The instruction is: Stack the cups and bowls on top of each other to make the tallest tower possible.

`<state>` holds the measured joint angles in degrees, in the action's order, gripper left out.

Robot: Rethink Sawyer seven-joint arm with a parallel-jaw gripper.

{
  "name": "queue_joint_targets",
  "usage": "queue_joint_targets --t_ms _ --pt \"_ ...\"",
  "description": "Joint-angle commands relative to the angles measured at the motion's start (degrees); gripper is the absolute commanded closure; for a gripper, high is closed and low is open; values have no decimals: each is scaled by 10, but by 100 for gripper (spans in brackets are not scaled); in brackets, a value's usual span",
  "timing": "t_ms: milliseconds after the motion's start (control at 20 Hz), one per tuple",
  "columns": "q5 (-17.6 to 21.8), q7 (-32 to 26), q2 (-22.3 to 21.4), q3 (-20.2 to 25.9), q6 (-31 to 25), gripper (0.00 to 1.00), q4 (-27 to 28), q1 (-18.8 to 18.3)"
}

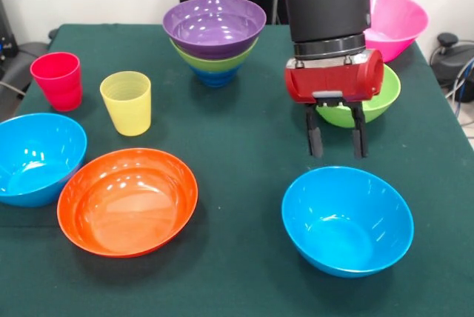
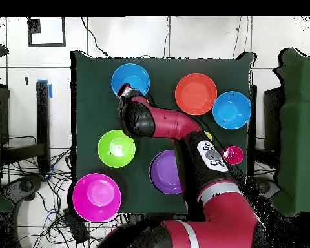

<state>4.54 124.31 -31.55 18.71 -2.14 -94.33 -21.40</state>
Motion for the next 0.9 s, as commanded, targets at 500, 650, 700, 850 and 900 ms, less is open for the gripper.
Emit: queue_joint_targets --t_ms 500,650,700,850,900 --pt "48 17 54 11 5 0 -25 -50" --pt "51 20 53 10 13 0 -32 -51" --pt "51 20 54 10 14 0 -32 -51" --pt "49 23 55 16 9 0 -28 -54" --pt "48 26 57 19 9 0 -26 -56"
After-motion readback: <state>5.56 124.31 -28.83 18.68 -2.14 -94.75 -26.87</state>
